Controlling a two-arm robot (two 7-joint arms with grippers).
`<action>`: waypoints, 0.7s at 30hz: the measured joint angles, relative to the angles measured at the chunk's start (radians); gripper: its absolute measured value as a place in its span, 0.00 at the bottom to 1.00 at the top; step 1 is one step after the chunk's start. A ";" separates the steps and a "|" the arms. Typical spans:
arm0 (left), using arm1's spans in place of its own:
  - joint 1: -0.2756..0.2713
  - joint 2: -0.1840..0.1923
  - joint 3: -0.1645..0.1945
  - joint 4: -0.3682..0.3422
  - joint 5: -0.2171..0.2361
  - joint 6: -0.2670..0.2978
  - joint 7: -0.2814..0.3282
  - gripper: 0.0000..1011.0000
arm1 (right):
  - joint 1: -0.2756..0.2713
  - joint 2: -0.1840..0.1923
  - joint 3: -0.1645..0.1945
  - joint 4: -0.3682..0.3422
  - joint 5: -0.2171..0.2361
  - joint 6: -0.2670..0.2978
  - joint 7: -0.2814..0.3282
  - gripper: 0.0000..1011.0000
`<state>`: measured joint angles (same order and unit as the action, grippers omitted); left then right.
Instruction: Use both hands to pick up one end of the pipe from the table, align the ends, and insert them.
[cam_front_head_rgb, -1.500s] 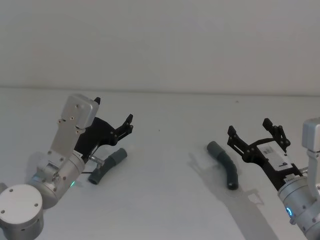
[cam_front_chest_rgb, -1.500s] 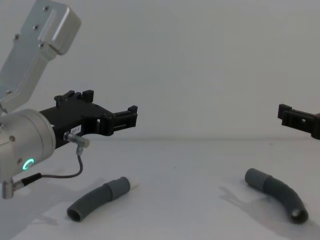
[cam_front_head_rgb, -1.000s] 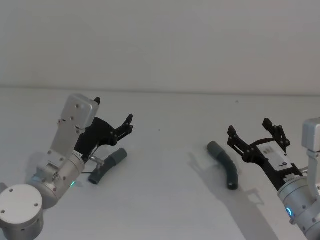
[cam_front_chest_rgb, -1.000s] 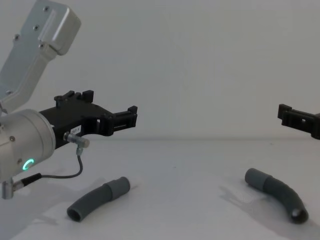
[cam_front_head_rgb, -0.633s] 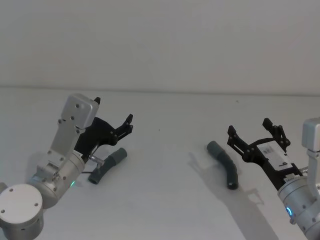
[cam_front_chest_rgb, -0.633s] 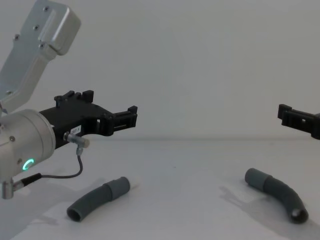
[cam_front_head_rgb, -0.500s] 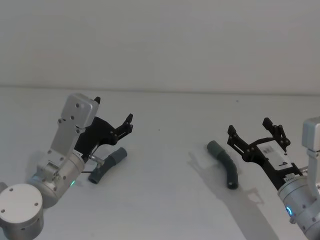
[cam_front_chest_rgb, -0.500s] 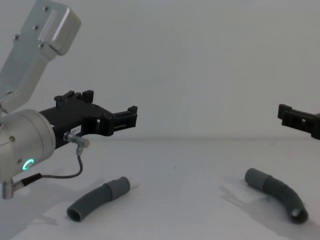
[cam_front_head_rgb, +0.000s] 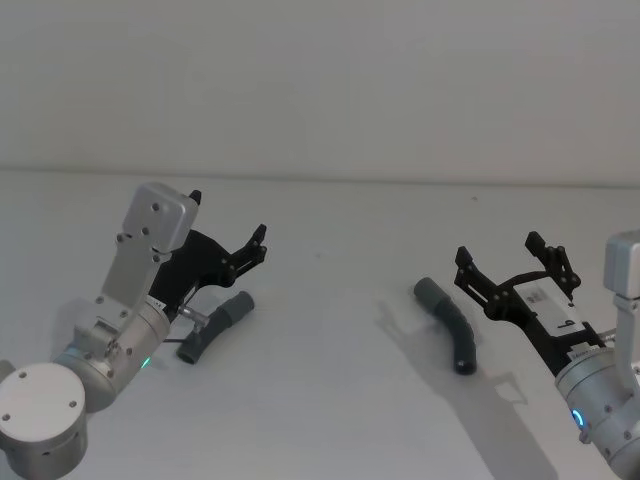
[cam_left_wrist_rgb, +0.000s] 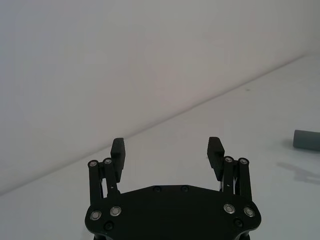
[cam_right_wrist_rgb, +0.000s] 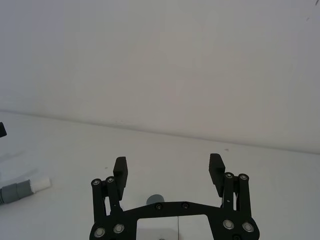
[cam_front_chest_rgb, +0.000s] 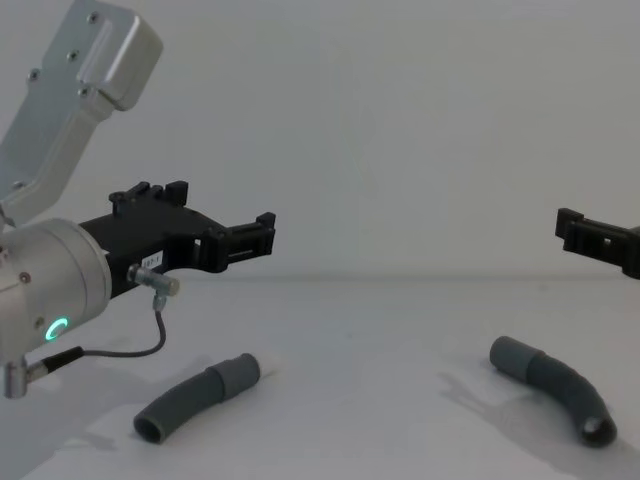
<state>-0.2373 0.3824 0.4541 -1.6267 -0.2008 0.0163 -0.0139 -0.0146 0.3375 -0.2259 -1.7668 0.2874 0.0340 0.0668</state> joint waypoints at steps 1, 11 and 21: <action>0.000 0.001 0.000 -0.001 -0.001 0.004 -0.005 0.99 | 0.000 0.000 0.000 0.000 0.000 0.000 0.000 0.99; -0.006 0.031 -0.008 -0.031 -0.041 0.072 -0.075 0.99 | 0.000 0.000 0.000 0.000 0.000 0.000 0.000 0.99; -0.010 0.075 -0.028 -0.070 -0.093 0.180 -0.153 0.99 | 0.000 0.000 0.000 0.000 0.000 0.000 0.000 0.99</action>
<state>-0.2474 0.4577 0.4264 -1.6963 -0.2940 0.1958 -0.1664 -0.0146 0.3375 -0.2259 -1.7667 0.2874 0.0340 0.0668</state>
